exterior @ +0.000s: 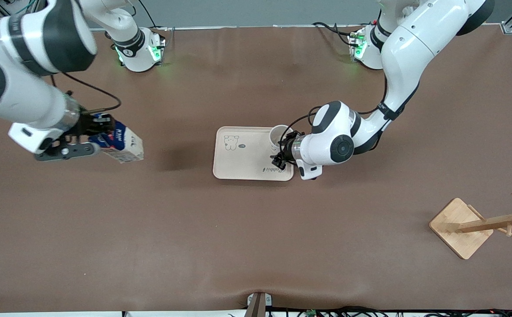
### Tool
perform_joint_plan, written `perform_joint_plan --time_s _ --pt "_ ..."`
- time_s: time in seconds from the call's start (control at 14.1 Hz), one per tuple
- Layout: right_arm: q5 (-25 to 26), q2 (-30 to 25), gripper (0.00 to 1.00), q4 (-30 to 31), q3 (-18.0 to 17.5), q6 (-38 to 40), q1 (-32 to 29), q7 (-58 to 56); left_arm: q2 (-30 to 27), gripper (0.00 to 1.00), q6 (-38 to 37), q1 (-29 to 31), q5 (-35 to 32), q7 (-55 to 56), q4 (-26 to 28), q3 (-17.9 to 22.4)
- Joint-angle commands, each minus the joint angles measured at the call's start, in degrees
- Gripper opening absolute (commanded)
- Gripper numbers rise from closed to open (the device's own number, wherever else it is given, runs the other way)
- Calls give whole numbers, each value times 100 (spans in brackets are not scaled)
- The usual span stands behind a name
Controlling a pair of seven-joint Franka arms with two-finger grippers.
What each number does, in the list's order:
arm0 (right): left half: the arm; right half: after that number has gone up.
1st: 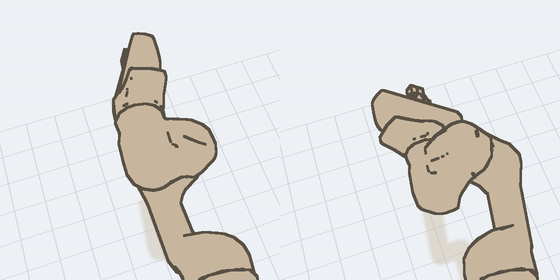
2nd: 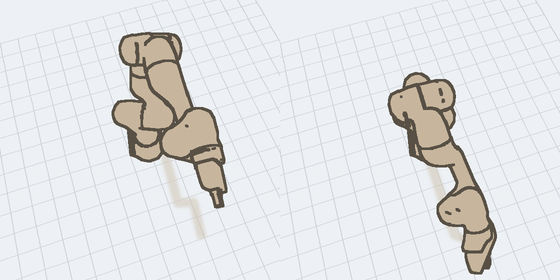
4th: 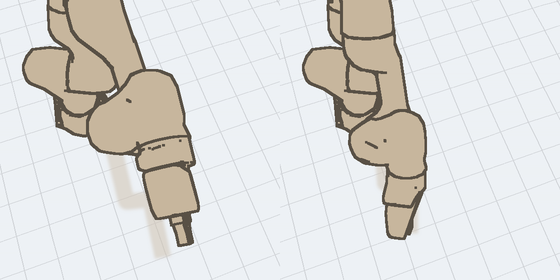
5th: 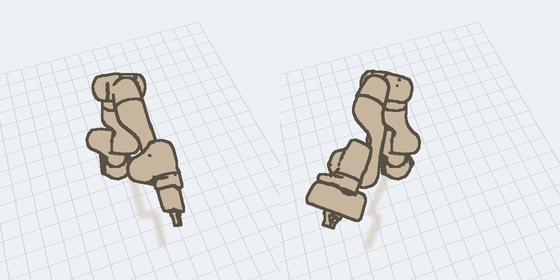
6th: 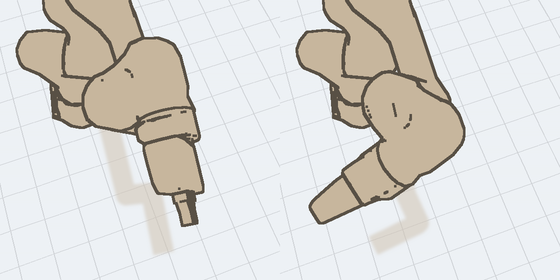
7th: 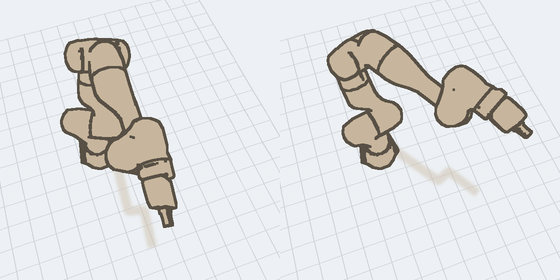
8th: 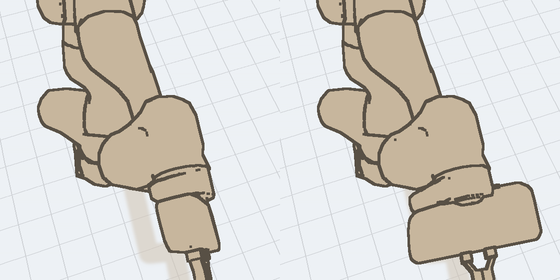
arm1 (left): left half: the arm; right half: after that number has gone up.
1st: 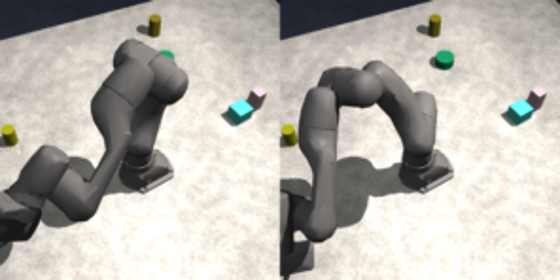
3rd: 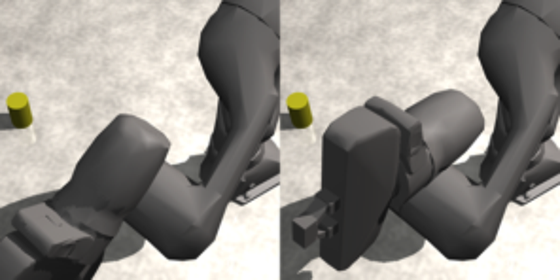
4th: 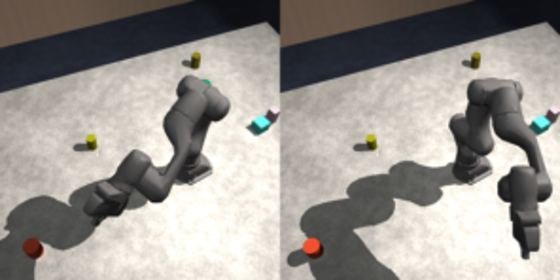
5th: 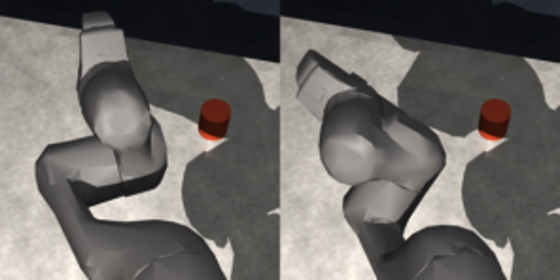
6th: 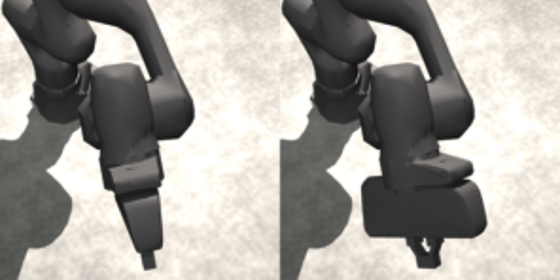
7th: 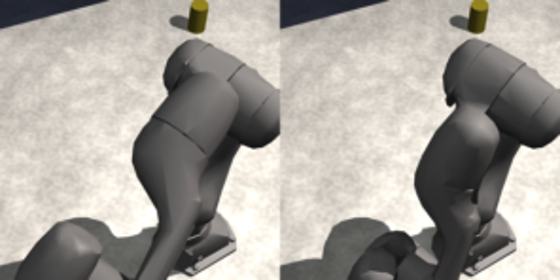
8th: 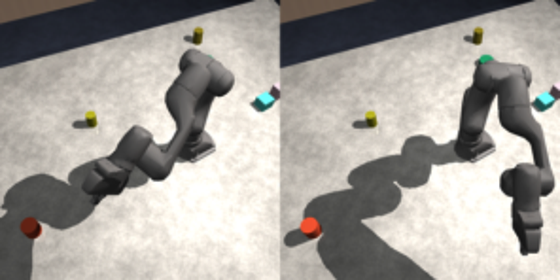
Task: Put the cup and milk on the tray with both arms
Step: 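Lower the mug onto the tray while the right gripper carries the carton, then open the left gripper and withdraw while the right gripper moves the carton over the tray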
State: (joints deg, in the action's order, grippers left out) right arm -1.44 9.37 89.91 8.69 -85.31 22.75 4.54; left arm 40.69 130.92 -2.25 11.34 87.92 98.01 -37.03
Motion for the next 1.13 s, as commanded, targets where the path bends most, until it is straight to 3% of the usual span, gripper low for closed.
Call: perform_joint_plan --time_s 0.0,0.14,0.64,1.06 --pt "-645 82 0 -105 63 41 151 239 -218 100 -224 14 -150 121 -308 56" --pt "-902 170 0 -114 72 23 369 476 -517 100 -610 128 -150 121 -536 56" --pt "-858 933 0 -184 72 -856 1810 2250 -1264 100 -2614 1120 -475 -440 -1723 12" --pt "-693 1663 0 -483 72 -1145 2453 2939 -2301 100 -3791 2236 -492 -2924 -1724 21"
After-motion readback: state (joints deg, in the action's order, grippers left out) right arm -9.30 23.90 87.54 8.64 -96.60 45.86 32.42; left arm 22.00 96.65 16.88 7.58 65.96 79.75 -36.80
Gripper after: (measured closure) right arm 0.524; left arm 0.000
